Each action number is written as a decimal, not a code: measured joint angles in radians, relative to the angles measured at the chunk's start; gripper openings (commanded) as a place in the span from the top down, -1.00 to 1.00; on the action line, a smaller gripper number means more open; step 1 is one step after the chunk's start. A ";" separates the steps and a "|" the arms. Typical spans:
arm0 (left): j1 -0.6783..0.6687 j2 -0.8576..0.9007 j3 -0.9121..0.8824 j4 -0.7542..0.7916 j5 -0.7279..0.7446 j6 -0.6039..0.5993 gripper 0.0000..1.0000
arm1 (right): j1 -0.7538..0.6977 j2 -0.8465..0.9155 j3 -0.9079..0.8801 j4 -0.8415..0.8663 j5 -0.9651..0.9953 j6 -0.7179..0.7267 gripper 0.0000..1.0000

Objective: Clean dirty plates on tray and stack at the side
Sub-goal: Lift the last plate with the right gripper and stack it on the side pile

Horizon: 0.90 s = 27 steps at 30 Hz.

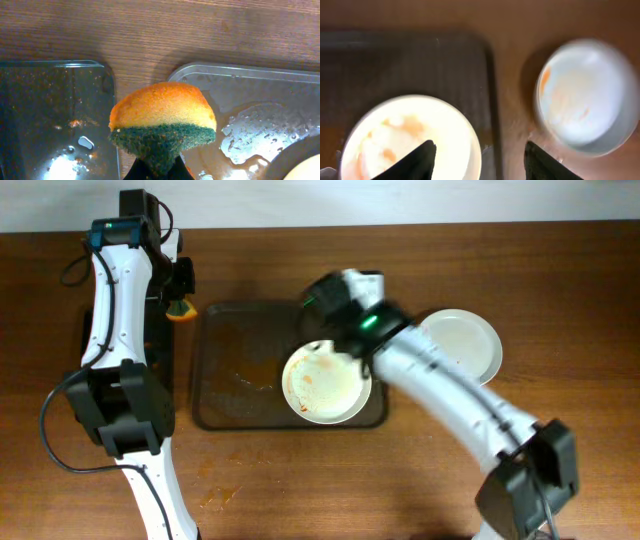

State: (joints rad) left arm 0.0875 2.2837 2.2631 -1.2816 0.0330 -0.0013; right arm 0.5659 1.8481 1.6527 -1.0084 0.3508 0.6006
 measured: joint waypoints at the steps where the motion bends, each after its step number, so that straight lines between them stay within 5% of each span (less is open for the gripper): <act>1: 0.000 0.000 0.000 0.000 0.000 0.000 0.99 | -0.129 0.016 -0.004 -0.021 -0.161 0.002 -0.16; 6: 0.000 0.000 0.000 0.007 0.000 0.000 0.99 | -0.218 0.195 -0.110 -0.046 -0.518 -0.045 -0.02; 12: 0.000 0.000 0.000 0.013 0.000 0.000 0.99 | -0.204 0.278 -0.114 0.011 -0.611 -0.085 0.89; 17: 0.000 0.000 0.000 0.015 0.000 0.000 1.00 | -0.204 0.288 -0.113 0.024 -0.673 -0.187 0.91; 20: 0.000 0.000 0.000 0.006 -0.040 -0.004 0.99 | -0.189 0.191 -0.112 0.025 -0.501 -0.186 0.91; 22: 0.023 0.000 0.001 -0.068 -0.219 -0.072 0.99 | -0.128 0.033 -0.110 0.034 -0.263 -0.159 0.91; 25: 0.153 0.000 -0.025 -0.084 -0.301 -0.139 0.99 | 0.053 -0.050 -0.097 0.095 0.146 -0.135 0.92; 26: 0.187 0.000 -0.058 -0.071 -0.294 -0.146 0.54 | 0.101 -0.049 -0.097 0.100 0.288 -0.126 0.92; 27: 0.215 0.000 -0.109 -0.049 -0.283 -0.151 -0.74 | 0.140 -0.049 -0.097 0.114 0.410 -0.121 0.92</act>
State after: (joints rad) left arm 0.3027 2.2833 2.1536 -1.3304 -0.2501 -0.1520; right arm 0.7059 1.7992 1.5555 -0.8944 0.7609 0.4801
